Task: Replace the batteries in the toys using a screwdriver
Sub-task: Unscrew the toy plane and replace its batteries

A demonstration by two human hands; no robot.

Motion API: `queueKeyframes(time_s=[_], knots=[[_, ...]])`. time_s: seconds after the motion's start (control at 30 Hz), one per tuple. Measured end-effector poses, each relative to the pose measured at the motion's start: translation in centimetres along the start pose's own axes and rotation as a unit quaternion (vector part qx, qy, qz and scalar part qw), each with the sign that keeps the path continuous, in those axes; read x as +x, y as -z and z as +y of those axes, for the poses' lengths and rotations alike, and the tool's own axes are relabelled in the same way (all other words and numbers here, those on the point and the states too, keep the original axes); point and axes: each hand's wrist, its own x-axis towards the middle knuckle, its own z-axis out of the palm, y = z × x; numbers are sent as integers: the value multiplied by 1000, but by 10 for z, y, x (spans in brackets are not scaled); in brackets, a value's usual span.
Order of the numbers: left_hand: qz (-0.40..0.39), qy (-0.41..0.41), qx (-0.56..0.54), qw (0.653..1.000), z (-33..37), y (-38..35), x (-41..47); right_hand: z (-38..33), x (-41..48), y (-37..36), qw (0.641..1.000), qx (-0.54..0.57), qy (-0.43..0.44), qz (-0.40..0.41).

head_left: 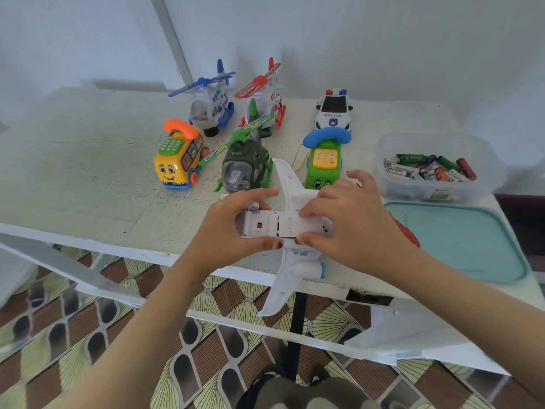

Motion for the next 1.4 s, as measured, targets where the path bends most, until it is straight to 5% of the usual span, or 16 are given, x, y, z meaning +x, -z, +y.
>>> queueKeyframes(time_s=[0.83, 1.4], knots=[[17, -27, 35, 999, -2, -1, -1, -1, -4, 5, 998, -47, 45, 7], [15, -23, 52, 998, -2, -1, 0, 8, -3, 6, 1000, 20, -5, -9]])
